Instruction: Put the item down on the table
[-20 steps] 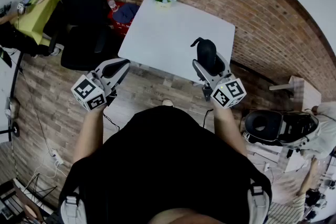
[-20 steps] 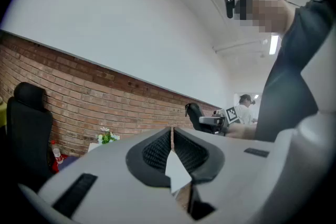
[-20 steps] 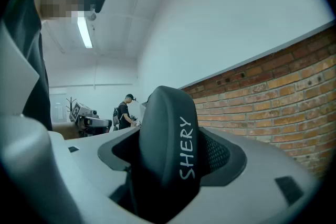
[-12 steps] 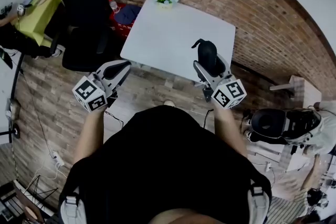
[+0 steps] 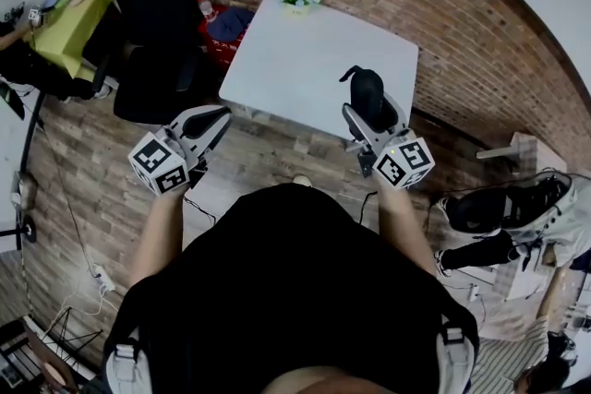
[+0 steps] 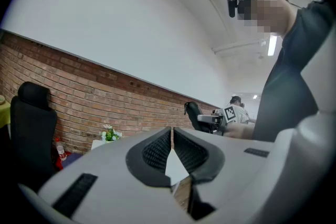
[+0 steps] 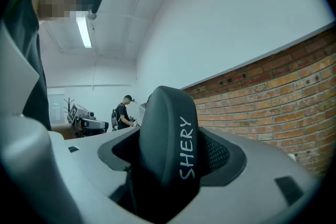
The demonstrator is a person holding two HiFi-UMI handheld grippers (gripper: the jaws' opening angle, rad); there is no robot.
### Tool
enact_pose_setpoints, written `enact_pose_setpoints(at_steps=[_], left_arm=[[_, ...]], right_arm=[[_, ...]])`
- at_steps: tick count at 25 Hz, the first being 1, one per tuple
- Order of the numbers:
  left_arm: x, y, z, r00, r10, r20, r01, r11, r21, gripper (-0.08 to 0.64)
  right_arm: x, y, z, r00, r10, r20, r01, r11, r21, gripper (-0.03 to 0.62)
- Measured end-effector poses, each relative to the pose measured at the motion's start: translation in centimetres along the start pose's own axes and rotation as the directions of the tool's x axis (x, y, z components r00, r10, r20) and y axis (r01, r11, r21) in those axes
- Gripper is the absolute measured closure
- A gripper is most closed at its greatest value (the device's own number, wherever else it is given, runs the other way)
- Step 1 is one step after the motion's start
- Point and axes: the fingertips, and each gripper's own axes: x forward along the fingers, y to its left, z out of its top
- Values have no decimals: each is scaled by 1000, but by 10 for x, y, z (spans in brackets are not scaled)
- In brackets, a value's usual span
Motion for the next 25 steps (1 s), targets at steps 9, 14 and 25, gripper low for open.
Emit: enact_pose_setpoints(at_steps=[9, 14, 25], left_arm=[[-38, -5, -8, 1000, 14, 10, -14, 1000, -6, 535], [-54, -6, -12, 999, 39, 22, -39, 999, -29, 535], [-74, 1, -21, 995, 100, 24, -99, 994, -50, 535]], right_arm=[[-2, 29, -3, 1000, 5, -8, -5, 1000, 0, 244], [-1, 40, -7, 999, 17, -30, -16, 1000, 4, 244], [21, 45, -9, 998, 50, -42, -51, 999, -14, 244]])
